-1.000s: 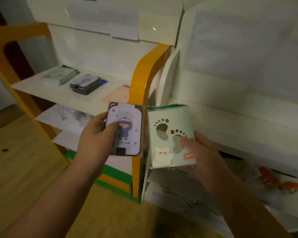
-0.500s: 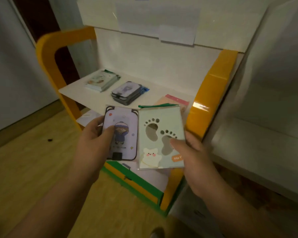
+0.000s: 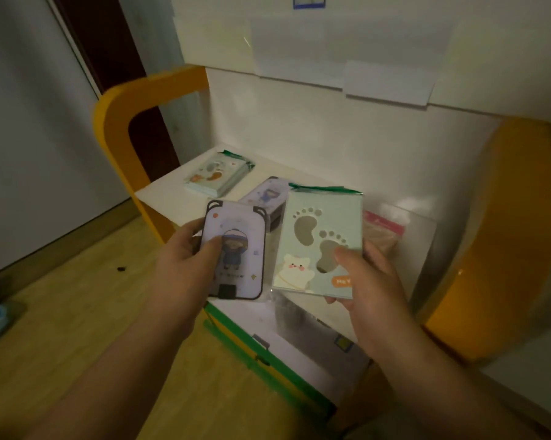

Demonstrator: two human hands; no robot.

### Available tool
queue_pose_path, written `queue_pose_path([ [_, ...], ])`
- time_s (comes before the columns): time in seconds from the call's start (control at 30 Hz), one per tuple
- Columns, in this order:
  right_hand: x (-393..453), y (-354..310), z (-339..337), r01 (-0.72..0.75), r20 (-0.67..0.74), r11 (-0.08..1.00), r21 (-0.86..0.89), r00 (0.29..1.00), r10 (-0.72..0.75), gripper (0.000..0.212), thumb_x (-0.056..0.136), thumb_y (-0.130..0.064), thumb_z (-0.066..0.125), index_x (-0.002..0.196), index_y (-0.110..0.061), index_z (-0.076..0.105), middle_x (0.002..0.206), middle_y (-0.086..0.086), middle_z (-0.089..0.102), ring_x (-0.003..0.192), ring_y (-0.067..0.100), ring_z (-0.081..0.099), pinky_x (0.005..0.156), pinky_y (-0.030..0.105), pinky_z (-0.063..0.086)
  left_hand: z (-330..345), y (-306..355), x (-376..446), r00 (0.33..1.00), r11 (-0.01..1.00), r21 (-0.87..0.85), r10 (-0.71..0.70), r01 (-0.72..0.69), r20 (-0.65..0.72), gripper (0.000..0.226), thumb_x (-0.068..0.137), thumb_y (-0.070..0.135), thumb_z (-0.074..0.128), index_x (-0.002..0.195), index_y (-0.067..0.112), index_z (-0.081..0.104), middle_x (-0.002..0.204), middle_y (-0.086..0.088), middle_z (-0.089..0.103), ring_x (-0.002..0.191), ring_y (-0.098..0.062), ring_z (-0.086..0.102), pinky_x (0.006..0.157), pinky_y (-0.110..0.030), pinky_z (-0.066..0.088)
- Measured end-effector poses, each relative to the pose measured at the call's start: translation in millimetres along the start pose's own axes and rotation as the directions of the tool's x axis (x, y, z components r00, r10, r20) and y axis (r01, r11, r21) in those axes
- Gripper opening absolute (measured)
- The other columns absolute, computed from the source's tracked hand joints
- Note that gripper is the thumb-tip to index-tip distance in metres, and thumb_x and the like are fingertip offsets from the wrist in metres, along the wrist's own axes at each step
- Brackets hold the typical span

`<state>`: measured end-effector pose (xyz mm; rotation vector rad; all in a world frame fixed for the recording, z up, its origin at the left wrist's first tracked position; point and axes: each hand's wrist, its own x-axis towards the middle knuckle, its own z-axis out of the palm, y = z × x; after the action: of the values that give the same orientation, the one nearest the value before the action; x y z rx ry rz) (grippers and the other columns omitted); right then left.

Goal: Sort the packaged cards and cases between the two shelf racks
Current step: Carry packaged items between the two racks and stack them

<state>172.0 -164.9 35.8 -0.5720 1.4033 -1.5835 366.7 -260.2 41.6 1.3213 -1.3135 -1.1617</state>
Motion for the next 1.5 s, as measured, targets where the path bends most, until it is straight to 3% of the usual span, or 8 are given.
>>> queue_pose_path([
  [0.1,11,-1,8,0.019,-0.022,1.0,-0.012,1.0,-0.019,0.016,0.095,-0.023,0.061,0.105,-0.035,0.066,0.085,-0.01,0.077,0.072,0.01,0.074,0.049,0.023,0.05,4,5,20,1.0,1.0,0.016,0.004,-0.004,0.024,0.024,0.096,0.026,0.058,0.118,0.036,0.058,0.091,0.013,0.073,0.074,-0.001,0.071,0.05,-0.018,0.053],
  [0.37,52,8,39,0.026,-0.165,0.999,-0.046,0.986,-0.033,0.012,0.094,-0.022,0.061,0.103,-0.03,0.065,0.08,-0.012,0.076,0.07,0.009,0.074,0.054,0.026,0.052,14,10,93,0.975,0.999,0.048,0.006,-0.017,0.222,0.037,0.094,0.027,0.059,0.126,0.042,0.049,0.103,0.015,0.07,0.094,-0.01,0.069,0.081,-0.041,0.06],
  [0.47,68,10,64,0.025,-0.273,0.999,-0.044,0.961,-0.036,0.011,0.095,-0.021,0.062,0.104,-0.026,0.066,0.077,-0.004,0.075,0.067,0.018,0.074,0.052,0.028,0.052,13,9,129,0.949,0.997,0.067,0.001,-0.023,0.316,0.03,0.092,0.031,0.061,0.109,0.053,0.049,0.111,0.016,0.067,0.101,-0.014,0.067,0.087,-0.044,0.057],
  [0.6,92,15,100,0.077,-0.376,0.996,-0.036,0.923,-0.085,0.016,0.094,-0.024,0.063,0.11,-0.025,0.065,0.095,0.004,0.073,0.086,0.026,0.07,0.057,0.034,0.051,6,8,181,0.912,0.997,0.053,0.035,-0.062,0.41,0.027,0.091,0.029,0.063,0.094,0.054,0.052,0.104,0.018,0.068,0.094,-0.007,0.068,0.084,-0.037,0.059],
  [1.0,117,33,146,0.161,-0.586,0.98,-0.12,0.785,-0.2,0.02,0.099,-0.014,0.053,0.115,-0.02,0.063,0.094,0.002,0.069,0.082,0.022,0.067,0.052,0.027,0.05,31,-9,273,0.774,0.976,0.123,0.061,-0.177,0.63,0.017,0.099,0.031,0.05,0.116,0.032,0.053,0.11,0.001,0.067,0.095,-0.015,0.067,0.083,-0.039,0.059],
  [1.23,111,37,151,0.151,-0.692,0.979,-0.139,0.692,-0.205,0.018,0.099,-0.017,0.054,0.109,-0.023,0.067,0.091,0.001,0.076,0.079,0.023,0.07,0.054,0.031,0.051,52,-14,287,0.682,0.971,0.182,-0.029,-0.154,0.731,0.01,0.099,0.015,0.05,0.1,0.023,0.057,0.088,0.003,0.062,0.082,-0.014,0.062,0.076,-0.031,0.057],
  [1.37,107,39,155,0.157,-0.712,0.98,-0.12,0.674,-0.196,0.02,0.099,-0.016,0.054,0.111,-0.024,0.066,0.096,0.002,0.077,0.08,0.023,0.073,0.054,0.03,0.051,65,-40,290,0.66,0.911,0.305,-0.051,-0.277,0.749,0.029,0.093,0.032,0.042,0.11,0.016,0.059,0.108,-0.009,0.063,0.095,-0.025,0.063,0.085,-0.045,0.057],
  [1.5,101,41,158,0.134,-0.721,0.983,-0.122,0.669,-0.18,0.018,0.099,-0.017,0.054,0.112,-0.023,0.066,0.094,-0.002,0.077,0.08,0.021,0.075,0.052,0.029,0.052,71,-46,285,0.642,0.85,0.382,-0.07,-0.362,0.764,0.035,0.093,0.035,0.041,0.119,0.015,0.054,0.117,-0.01,0.05,0.099,-0.026,0.056,0.09,-0.043,0.053],
])
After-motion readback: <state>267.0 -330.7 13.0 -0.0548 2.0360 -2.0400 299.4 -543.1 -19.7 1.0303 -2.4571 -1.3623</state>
